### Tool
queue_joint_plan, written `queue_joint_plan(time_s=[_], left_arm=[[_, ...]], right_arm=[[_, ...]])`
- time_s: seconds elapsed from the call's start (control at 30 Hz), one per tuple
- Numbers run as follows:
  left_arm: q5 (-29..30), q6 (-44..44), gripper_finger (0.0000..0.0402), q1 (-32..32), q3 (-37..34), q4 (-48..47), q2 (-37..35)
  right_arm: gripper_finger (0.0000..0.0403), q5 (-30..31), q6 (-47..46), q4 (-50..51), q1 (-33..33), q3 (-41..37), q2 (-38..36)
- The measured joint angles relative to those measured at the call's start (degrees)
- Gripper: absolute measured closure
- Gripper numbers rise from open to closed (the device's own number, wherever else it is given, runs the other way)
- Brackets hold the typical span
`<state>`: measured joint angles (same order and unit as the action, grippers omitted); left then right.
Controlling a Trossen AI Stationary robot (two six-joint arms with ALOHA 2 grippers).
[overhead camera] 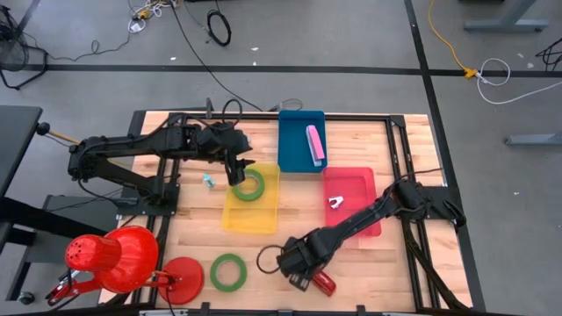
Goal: Pick and place Stapler, Stapler remover, tape
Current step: Put the red stapler into the blue bin
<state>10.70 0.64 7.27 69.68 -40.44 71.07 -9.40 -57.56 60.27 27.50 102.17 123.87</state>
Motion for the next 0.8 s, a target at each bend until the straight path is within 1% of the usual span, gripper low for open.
queue_joint_plan(time_s=[0.3, 0.53, 0.8], left_arm=[[-0.9, -0.5, 0.0209, 0.0, 3.6, 0.0, 0.0], [-0.9, -2.6, 0.0209, 0.0, 6.0, 0.0, 0.0], [-0.9, -2.7, 0.0209, 0.0, 7.2, 0.0, 0.0]], right_arm=[[0.0233, 3.2, 0.2, 0.2, -5.1, 0.0, -7.7], [0.0233, 5.4, 1.2, 1.4, -12.0, 0.0, -14.0], [0.0233, 9.0, 6.3, 8.0, -21.5, 0.0, -18.1]])
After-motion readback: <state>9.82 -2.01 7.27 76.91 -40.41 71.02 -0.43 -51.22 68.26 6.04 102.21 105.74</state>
